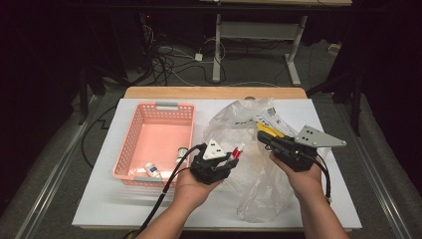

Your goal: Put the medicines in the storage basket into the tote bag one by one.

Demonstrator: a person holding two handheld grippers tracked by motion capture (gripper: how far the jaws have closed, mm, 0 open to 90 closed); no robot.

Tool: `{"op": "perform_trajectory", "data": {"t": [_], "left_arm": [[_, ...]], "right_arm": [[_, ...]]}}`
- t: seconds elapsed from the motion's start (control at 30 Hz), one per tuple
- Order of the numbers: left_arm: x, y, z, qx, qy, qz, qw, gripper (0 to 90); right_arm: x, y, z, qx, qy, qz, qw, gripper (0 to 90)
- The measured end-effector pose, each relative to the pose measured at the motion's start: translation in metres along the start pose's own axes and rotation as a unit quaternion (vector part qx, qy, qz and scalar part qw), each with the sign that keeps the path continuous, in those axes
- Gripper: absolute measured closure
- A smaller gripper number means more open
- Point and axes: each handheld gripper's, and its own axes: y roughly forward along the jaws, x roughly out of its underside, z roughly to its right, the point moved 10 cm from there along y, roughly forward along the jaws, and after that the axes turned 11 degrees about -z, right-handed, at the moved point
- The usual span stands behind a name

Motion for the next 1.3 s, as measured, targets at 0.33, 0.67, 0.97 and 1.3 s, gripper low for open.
{"op": "perform_trajectory", "data": {"t": [0.33,0.67,0.97,1.3], "left_arm": [[-0.01,0.028,0.001,-0.006,0.002,-0.009,0.9999,66.2],[-0.016,0.057,-0.008,-0.03,0.006,-0.018,0.9994,66.1],[-0.022,0.081,-0.009,-0.036,0.006,-0.028,0.9989,66.1],[-0.023,0.106,-0.012,-0.044,0.004,-0.048,0.9979,66.0]], "right_arm": [[0.0,-0.001,0.002,0.001,0.003,0.003,1.0,90.0],[-0.002,-0.004,0.004,0.001,0.005,0.01,0.9999,90.0],[-0.002,-0.004,0.005,0.001,0.006,0.01,0.9999,90.0],[-0.002,-0.004,0.007,0.002,0.006,0.013,0.9999,90.0]]}}
